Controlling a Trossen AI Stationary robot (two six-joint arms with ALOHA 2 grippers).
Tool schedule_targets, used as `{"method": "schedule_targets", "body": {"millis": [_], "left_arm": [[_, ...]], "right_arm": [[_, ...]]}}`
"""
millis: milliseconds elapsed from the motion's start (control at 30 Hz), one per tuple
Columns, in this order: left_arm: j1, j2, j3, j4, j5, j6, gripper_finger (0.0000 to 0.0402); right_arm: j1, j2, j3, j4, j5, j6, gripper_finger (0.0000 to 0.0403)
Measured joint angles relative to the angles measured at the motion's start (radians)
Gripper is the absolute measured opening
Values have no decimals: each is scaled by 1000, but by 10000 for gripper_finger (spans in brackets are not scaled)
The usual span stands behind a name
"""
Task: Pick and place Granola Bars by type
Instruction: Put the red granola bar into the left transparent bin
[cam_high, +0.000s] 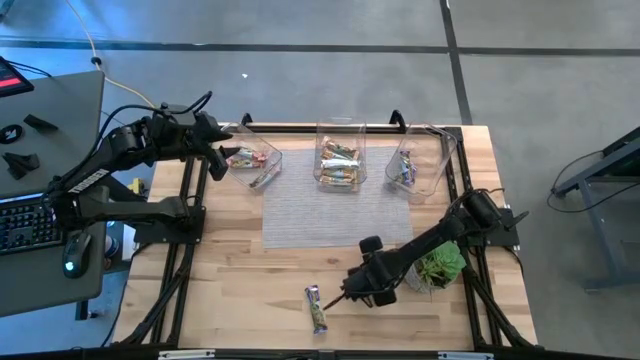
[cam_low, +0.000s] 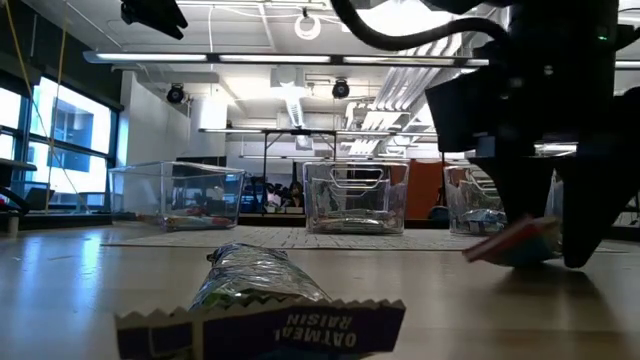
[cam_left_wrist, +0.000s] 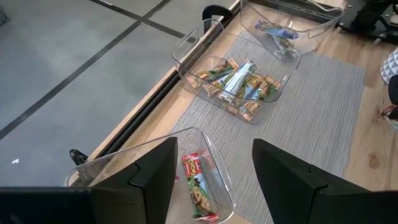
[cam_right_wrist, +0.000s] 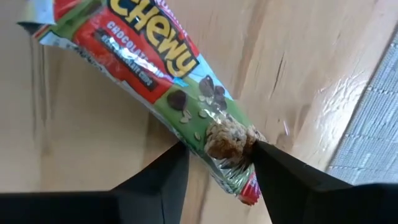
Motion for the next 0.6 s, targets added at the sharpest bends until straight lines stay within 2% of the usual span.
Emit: {"method": "schedule_targets", "body": {"millis": [233,467,600], "left_arm": [[0,0,0,-2,3,1,205],[0,0,0,-9,4,3,205],[0,0,0,-9,10,3,205]], "right_arm": [[-1,-2,0,52,-5,167,139],[-20,-20,28,79,-173,178,116],[-45,-59,43,180,-234,150,107]]}}
